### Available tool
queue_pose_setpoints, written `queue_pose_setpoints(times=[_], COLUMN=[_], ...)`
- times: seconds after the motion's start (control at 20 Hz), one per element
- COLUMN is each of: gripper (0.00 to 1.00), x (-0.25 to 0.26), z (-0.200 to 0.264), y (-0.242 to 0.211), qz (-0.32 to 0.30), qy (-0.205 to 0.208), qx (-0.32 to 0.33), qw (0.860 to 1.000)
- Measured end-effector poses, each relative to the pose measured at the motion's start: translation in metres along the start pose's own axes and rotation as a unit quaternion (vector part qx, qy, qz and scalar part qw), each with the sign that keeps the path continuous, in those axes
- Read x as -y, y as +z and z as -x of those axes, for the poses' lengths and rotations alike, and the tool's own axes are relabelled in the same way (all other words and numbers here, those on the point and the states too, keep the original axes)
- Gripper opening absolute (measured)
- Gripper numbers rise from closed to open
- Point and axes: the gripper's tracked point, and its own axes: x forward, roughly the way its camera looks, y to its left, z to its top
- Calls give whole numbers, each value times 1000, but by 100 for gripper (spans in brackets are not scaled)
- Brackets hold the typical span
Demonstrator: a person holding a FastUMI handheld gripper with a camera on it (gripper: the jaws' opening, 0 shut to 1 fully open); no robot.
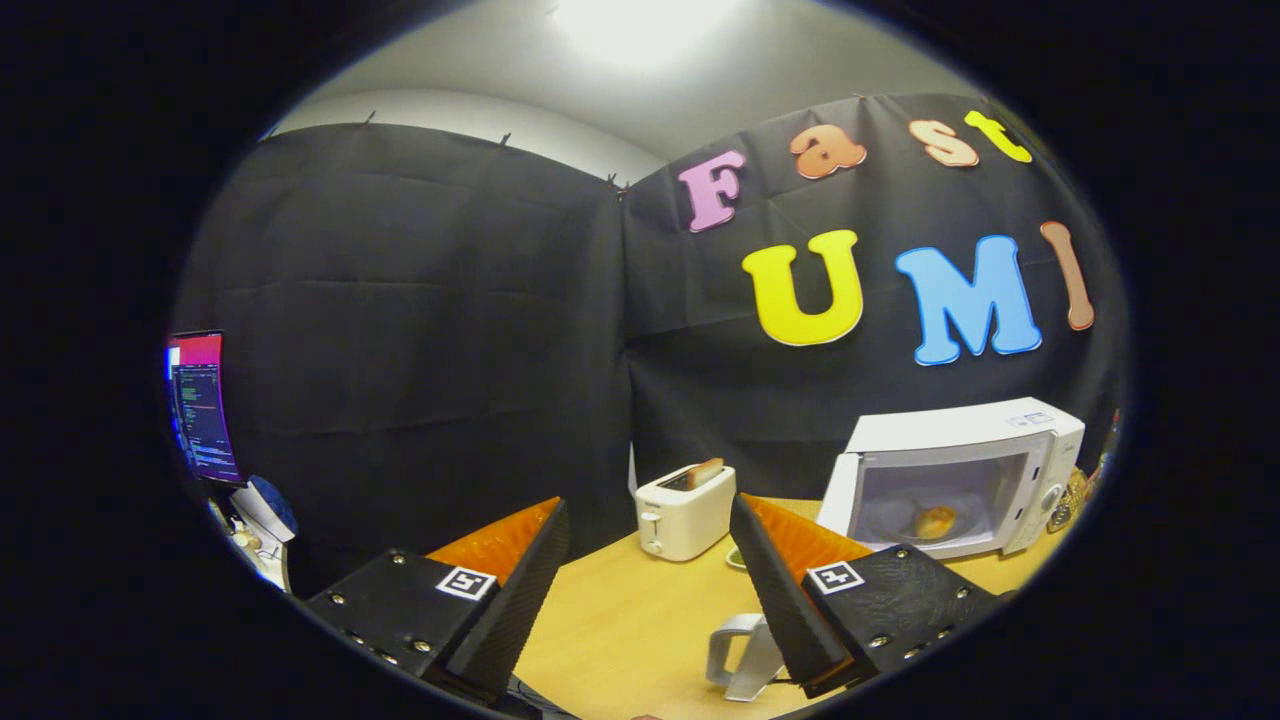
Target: Open the microwave, put the food inside, and close the microwave door.
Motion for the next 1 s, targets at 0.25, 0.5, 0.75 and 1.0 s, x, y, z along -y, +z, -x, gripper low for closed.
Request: queue_pose_setpoints(times=[0.25,0.5,0.75,1.0], gripper=[98,98,98,81], x=[-31,-27,-3,15], z=[-3,-3,-5,1], y=[-45,-86,-117,-121], qz=[-4,-12,-35,-8], qy=[40,41,17,14], qx=[-54,-103,-145,-155], qw=[998,994,989,988])
